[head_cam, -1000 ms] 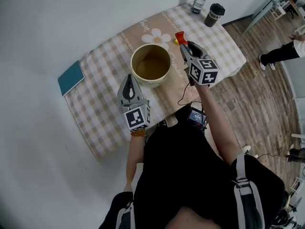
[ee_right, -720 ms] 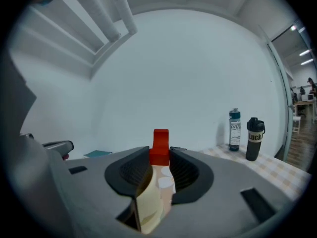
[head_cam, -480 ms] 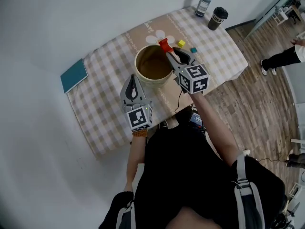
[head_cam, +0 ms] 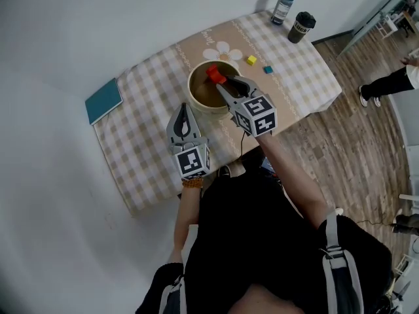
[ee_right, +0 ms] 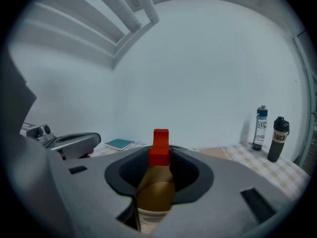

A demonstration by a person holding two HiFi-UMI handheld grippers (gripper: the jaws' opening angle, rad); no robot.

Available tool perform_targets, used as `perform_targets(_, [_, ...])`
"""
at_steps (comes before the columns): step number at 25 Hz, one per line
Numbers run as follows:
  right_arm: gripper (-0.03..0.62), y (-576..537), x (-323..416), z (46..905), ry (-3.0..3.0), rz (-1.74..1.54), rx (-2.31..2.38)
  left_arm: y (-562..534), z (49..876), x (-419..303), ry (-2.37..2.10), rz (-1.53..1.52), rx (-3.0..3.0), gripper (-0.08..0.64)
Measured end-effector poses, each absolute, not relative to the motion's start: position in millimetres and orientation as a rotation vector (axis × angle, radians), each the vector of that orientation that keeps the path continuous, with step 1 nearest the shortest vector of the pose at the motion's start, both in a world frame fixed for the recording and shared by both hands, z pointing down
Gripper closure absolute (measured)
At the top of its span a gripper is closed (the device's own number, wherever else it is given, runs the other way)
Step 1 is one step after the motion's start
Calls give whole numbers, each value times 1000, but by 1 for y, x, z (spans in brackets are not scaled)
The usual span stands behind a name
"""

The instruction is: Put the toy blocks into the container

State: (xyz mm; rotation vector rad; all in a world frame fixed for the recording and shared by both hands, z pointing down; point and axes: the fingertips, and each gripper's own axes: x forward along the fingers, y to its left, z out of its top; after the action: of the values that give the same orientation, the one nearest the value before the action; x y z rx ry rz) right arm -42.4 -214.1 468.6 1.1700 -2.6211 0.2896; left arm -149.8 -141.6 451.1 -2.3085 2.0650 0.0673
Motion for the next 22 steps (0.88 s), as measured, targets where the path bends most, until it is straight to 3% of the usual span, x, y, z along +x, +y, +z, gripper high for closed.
perform_targets(22, [462,-208,-43,465,-2627,217,1144,-136,454,-143,2067,58,-2302,561])
